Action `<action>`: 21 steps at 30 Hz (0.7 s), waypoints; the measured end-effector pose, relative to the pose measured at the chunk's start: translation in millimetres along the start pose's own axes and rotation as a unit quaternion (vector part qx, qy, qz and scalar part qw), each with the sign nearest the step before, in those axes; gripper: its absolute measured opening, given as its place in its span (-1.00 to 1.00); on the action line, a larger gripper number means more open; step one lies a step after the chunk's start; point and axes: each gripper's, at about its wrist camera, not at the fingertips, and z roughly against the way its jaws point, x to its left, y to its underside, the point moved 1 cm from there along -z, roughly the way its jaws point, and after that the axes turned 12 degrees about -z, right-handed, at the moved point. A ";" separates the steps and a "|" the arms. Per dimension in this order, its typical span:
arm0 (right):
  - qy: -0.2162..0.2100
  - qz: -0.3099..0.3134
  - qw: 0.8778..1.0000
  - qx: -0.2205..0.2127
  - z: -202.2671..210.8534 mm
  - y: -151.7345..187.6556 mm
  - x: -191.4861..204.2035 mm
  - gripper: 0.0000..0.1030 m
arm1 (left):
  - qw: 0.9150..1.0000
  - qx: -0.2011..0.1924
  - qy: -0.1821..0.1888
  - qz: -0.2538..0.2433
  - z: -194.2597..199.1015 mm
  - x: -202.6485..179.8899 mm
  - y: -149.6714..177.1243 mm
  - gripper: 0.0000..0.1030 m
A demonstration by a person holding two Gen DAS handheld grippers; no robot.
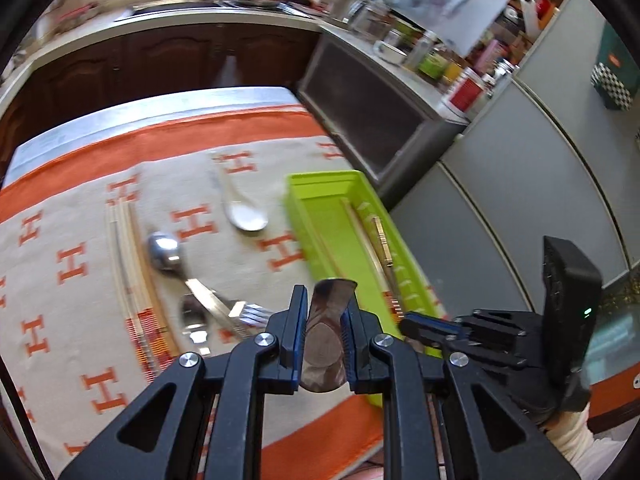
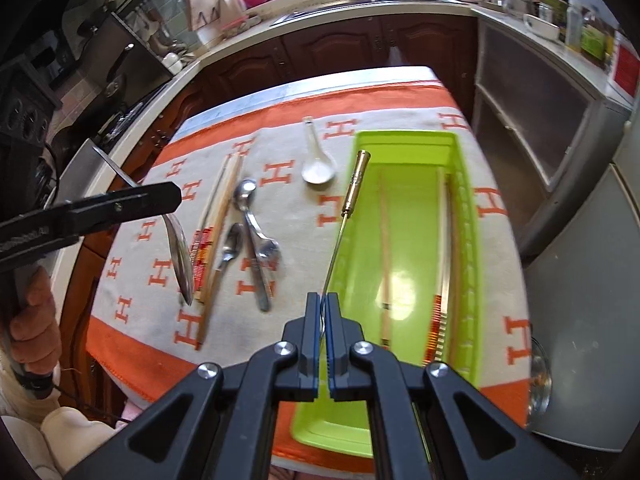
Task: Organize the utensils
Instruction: 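Lower the spoon into the green tray with the left tool while the right tool drops the gold-handled fork there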
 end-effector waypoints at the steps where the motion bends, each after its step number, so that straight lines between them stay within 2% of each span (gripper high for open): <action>1: 0.008 -0.003 1.000 -0.001 0.0 0.9 -7.1 -0.97 | 1.000 0.004 0.008 -0.004 -6.6 -8.7 -4.0 -0.74; 5: 0.045 -0.009 0.999 0.001 -4.3 4.9 -33.4 -0.96 | 0.999 0.022 0.035 -0.020 -36.7 -38.9 -15.6 -0.74; 8: 0.057 -0.015 0.998 0.006 -8.7 8.5 -47.5 -0.96 | 0.998 0.044 0.040 -0.028 -62.3 -54.6 -17.0 -0.74; 16: 0.069 -0.025 0.997 0.024 -23.9 10.4 -60.9 -0.90 | 0.993 0.114 0.017 -0.038 -113.3 -64.3 7.4 -0.73; 21: 0.059 -0.035 0.997 0.022 -21.5 9.6 -63.2 -0.90 | 0.993 0.111 -0.005 -0.039 -109.2 -62.5 15.4 -0.53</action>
